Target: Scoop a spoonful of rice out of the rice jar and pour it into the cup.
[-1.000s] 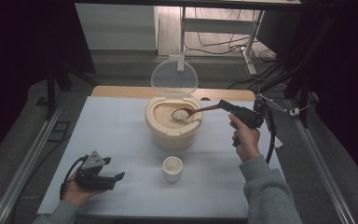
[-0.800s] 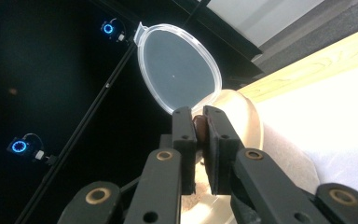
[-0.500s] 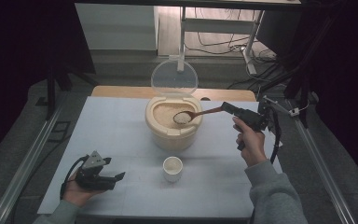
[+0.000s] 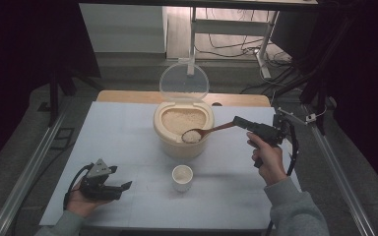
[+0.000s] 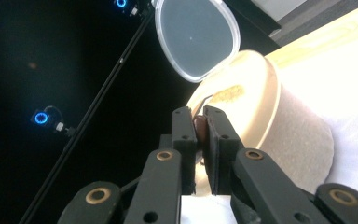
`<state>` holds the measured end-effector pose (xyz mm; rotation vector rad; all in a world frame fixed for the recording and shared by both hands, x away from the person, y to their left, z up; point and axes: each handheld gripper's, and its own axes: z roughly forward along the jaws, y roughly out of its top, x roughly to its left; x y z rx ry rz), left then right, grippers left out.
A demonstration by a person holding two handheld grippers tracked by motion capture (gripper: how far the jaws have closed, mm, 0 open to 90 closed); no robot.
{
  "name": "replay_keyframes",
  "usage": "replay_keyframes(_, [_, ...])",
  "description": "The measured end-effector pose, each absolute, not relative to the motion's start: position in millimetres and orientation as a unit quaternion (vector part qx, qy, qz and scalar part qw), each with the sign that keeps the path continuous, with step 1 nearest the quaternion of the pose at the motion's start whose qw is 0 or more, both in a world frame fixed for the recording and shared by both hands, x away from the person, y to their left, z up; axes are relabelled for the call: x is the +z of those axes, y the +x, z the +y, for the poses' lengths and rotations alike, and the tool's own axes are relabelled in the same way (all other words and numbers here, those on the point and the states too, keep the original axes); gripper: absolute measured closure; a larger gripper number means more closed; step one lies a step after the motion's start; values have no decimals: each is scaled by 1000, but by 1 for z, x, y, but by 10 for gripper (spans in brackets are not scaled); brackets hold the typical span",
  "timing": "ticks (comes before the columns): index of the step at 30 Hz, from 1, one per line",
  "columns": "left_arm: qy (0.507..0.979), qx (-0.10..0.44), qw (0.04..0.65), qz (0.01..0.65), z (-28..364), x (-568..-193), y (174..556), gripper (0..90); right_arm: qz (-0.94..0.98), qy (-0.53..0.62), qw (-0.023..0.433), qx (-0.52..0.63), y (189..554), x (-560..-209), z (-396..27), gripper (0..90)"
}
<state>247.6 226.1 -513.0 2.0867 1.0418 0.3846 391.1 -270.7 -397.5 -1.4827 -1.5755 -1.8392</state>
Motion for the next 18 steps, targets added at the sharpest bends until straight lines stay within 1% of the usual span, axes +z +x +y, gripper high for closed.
replay_keyframes(11, [818,150,377,407,225,-513,248,198,-569,-508,170,-624,379,-408,-270,837])
replay_keyframes(18, [819,150,376,406,224,-514,248,199,-584,-507,175,-609,374,-417,-268,837])
